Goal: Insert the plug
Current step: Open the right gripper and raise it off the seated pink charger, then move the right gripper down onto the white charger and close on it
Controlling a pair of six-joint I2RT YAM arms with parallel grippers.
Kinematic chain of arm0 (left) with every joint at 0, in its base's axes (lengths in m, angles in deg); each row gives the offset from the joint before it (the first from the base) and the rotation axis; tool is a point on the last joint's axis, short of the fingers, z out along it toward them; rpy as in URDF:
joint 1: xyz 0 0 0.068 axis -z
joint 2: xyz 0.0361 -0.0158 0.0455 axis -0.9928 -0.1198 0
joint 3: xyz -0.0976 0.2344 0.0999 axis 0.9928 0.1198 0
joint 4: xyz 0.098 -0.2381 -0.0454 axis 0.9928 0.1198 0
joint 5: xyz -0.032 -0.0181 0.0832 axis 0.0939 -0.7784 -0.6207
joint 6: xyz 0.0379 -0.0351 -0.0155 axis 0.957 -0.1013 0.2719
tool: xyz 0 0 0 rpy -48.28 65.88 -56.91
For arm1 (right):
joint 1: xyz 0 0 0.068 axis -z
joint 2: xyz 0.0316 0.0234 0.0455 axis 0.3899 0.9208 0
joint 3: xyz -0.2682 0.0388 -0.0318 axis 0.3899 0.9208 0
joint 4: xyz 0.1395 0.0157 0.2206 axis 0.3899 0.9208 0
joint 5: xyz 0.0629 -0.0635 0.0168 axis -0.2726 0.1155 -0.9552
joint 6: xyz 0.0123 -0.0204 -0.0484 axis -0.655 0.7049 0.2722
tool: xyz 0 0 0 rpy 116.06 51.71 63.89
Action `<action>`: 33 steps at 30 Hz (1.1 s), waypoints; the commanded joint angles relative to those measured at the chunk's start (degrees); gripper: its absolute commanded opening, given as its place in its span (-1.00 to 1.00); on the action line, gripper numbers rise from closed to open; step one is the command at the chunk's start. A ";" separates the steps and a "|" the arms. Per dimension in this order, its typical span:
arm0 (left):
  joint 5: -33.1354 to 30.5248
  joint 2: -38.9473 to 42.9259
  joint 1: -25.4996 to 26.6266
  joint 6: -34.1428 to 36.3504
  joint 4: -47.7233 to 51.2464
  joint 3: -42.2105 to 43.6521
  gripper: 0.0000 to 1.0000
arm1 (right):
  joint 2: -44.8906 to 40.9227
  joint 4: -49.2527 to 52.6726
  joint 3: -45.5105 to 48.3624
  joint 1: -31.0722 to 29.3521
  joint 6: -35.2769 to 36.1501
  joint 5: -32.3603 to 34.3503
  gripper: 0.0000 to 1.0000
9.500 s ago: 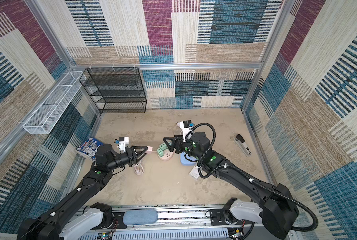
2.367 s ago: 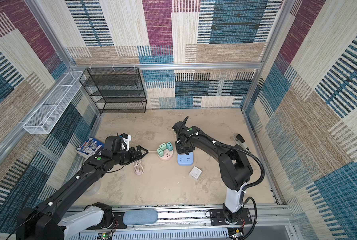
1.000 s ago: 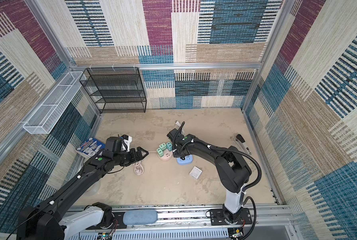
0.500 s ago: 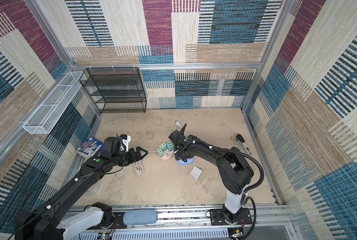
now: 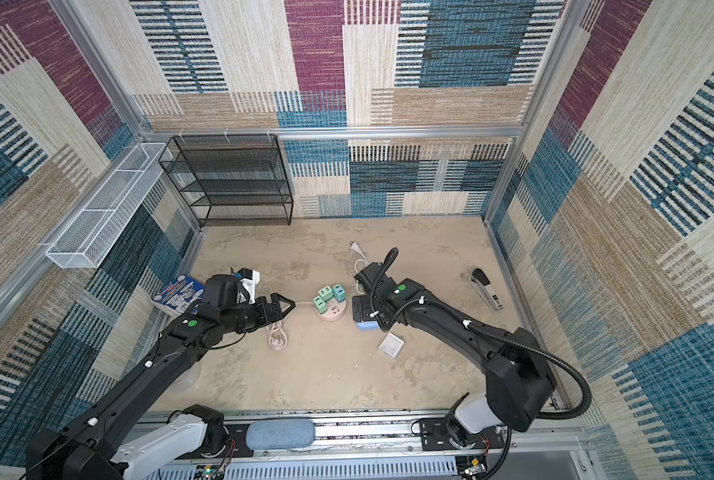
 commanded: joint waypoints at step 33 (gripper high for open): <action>5.63 -2.43 0.19 -3.04 -6.95 2.92 0.86 | -8.70 -10.61 23.36 2.66 -20.68 -1.06 0.61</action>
